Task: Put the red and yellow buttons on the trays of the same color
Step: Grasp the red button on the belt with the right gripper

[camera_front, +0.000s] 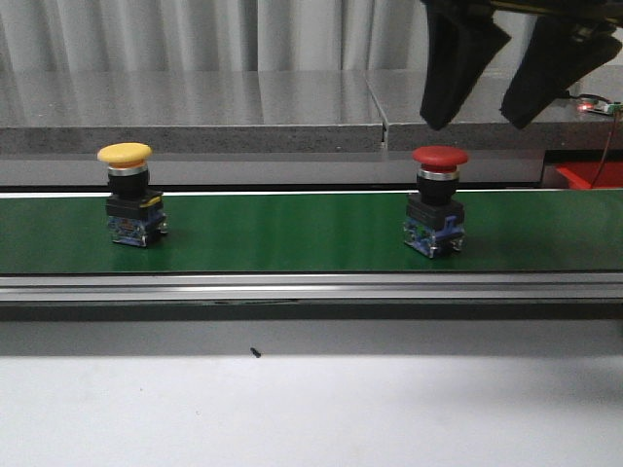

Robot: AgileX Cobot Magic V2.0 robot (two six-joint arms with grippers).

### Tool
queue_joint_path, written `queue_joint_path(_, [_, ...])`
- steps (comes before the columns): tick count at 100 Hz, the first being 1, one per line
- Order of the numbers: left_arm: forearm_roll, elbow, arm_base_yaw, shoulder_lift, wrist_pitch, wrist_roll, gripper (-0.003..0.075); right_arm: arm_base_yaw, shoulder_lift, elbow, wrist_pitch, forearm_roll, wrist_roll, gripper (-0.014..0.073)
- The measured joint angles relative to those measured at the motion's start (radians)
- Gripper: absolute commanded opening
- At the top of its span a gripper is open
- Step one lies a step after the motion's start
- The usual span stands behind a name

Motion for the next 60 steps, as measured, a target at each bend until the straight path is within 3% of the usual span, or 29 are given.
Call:
queue_joint_path(39, [0.0,0.0,0.0,0.0,0.0,0.0,-0.0019,0.003,0.111,-0.014,-0.027,-0.003,0.0,0.054])
queue_joint_path(60, [0.0,0.0,0.0,0.0,0.0,0.0,-0.0019,0.001,0.141,-0.014,-0.038,-0.022,0.0,0.029])
